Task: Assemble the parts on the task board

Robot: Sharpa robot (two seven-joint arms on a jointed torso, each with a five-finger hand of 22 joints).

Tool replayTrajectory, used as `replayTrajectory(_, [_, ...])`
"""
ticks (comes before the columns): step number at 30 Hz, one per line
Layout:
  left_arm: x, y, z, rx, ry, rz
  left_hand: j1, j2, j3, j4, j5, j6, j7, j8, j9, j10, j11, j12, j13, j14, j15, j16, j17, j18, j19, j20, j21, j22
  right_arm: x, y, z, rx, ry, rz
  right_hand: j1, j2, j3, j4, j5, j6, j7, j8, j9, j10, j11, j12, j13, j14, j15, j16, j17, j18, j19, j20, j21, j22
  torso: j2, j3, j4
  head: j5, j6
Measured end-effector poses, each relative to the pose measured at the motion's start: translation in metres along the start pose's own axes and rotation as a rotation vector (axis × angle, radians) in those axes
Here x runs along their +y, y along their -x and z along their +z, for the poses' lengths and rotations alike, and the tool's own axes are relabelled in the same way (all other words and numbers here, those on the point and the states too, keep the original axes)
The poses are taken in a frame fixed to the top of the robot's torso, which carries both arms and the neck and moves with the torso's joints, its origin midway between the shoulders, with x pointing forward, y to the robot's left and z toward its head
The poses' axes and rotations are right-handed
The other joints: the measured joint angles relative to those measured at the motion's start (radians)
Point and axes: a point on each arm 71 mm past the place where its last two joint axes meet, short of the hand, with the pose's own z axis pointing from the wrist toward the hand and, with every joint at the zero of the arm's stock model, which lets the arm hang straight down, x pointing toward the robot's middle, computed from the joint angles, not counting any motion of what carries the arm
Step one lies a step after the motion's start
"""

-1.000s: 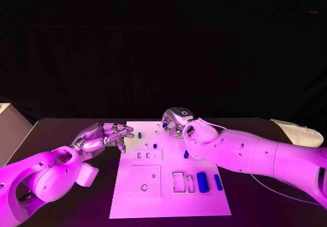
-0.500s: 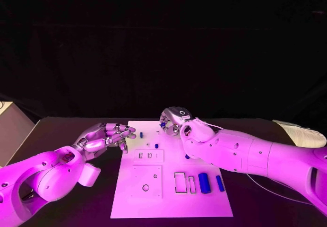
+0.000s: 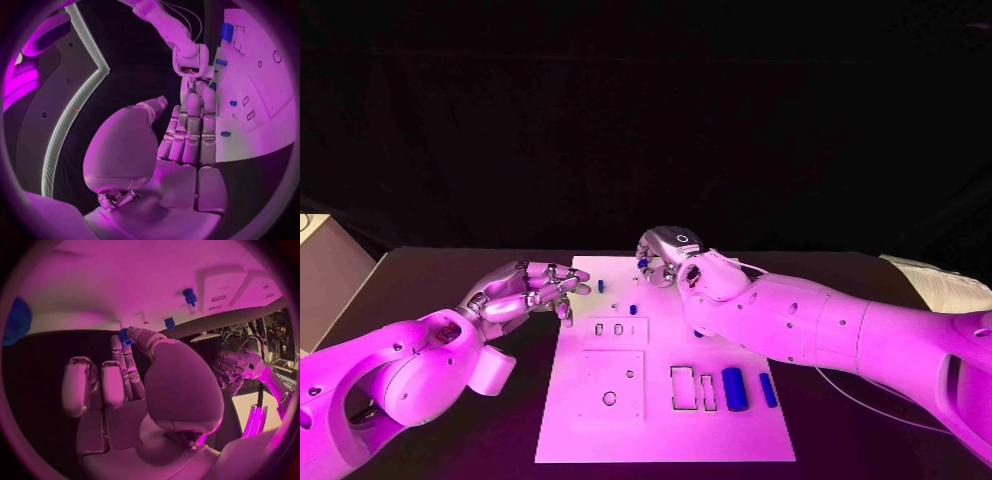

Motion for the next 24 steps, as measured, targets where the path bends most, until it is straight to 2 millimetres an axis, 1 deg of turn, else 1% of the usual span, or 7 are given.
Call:
replayTrajectory(3, [0.0000,-0.0011,0.0005,0.003,0.000,0.001,0.000,0.000,0.000,0.000,0.000,0.000,0.000,0.000,0.000,0.000,0.000,0.000,0.000,-0.004,0.004,0.000,-0.001,0.000,0.000,0.000,0.000,0.001,0.0000,-0.0006,0.0012,0.003,-0.001,-0.002,-0.005,-0.005,0.003,-0.003,0.000,0.000,0.000,0.000,0.001,0.000,0.000,0.000,0.000,0.000,0.000,0.000,-0.002,0.000,0.000,0.000,0.000,-0.002,0.000,-0.0006,0.0000,0.001,0.000])
replayTrajectory(5, [-0.0001,-0.0020,0.0008,0.006,0.000,0.003,0.000,0.000,0.000,0.000,0.000,0.000,0.000,0.000,0.000,0.000,0.000,0.000,0.000,-0.004,0.004,0.000,-0.001,0.000,0.000,0.000,0.000,0.001,-0.0007,-0.0009,0.0021,0.004,-0.003,-0.004,-0.005,-0.005,0.003,-0.003,0.000,-0.003,0.003,0.000,0.002,0.000,0.000,0.000,0.000,0.000,0.000,0.000,-0.002,0.000,0.000,0.000,-0.001,-0.002,0.000,-0.0012,0.0002,0.001,0.001])
replayTrajectory(11, [-0.0004,-0.0045,0.0013,0.015,0.001,0.007,0.000,0.000,0.000,0.000,0.000,0.000,0.000,0.000,0.000,0.000,0.000,0.000,0.000,-0.004,0.004,0.000,-0.001,0.000,0.000,0.000,0.000,0.001,-0.0011,-0.0022,0.0044,0.011,-0.007,-0.005,-0.005,-0.005,0.003,-0.003,0.000,-0.008,0.004,0.000,0.005,-0.002,-0.002,-0.002,0.000,0.000,0.000,0.000,-0.003,0.000,-0.004,0.004,-0.001,-0.002,0.001,-0.0030,0.0012,0.003,0.005])
replayTrajectory(17, [-0.0002,-0.0052,0.0016,0.019,0.004,0.010,0.000,0.000,0.000,0.000,0.000,0.000,0.000,0.000,0.000,0.000,0.000,0.000,0.001,-0.004,0.004,0.000,-0.001,0.000,0.000,0.000,0.000,0.001,-0.0008,-0.0020,0.0063,0.013,-0.007,-0.004,-0.005,-0.006,0.006,0.000,0.000,-0.010,0.003,0.000,0.007,-0.004,-0.004,-0.004,-0.001,0.000,0.000,0.000,-0.006,0.000,-0.004,0.004,-0.001,-0.003,0.003,-0.0030,0.0017,0.007,0.007])
replayTrajectory(18, [-0.0002,-0.0053,0.0016,0.019,0.004,0.010,0.000,0.000,0.000,0.000,0.000,0.000,0.000,0.000,0.000,0.000,0.000,0.000,0.001,-0.004,0.004,0.000,-0.001,0.000,0.000,0.000,0.000,0.001,-0.0008,-0.0021,0.0065,0.014,-0.007,-0.003,-0.010,-0.009,0.006,0.000,0.000,-0.010,0.003,0.000,0.007,-0.004,-0.004,-0.004,-0.001,0.000,0.000,0.000,-0.006,0.000,-0.004,0.004,-0.001,-0.004,0.003,-0.0030,0.0017,0.007,0.007])
replayTrajectory(19, [-0.0001,-0.0053,0.0016,0.020,0.004,0.010,0.000,0.000,0.000,0.000,0.000,0.000,0.000,0.000,0.000,0.000,0.000,0.000,0.001,-0.004,0.004,0.000,-0.001,0.000,0.000,0.000,0.000,0.001,-0.0008,-0.0022,0.0066,0.014,-0.007,-0.003,-0.010,-0.009,0.006,0.000,0.000,-0.013,0.006,0.000,0.007,-0.004,-0.004,-0.004,-0.001,0.000,0.000,0.000,-0.007,0.000,-0.004,0.004,-0.001,-0.006,0.003,-0.0031,0.0017,0.008,0.007])
replayTrajectory(24, [0.0002,-0.0058,0.0022,0.023,0.006,0.011,0.000,0.000,0.000,0.000,0.000,0.000,0.000,0.000,0.000,0.000,0.000,0.000,0.001,-0.004,0.004,0.000,-0.001,0.000,0.000,0.000,0.000,0.001,-0.0008,-0.0027,0.0075,0.017,-0.007,-0.001,-0.013,-0.012,0.006,0.000,0.000,-0.020,0.007,0.000,0.009,-0.006,-0.004,-0.006,-0.001,0.000,0.000,0.000,-0.012,0.000,-0.007,0.007,-0.001,-0.009,0.004,-0.0037,0.0006,0.008,0.008])
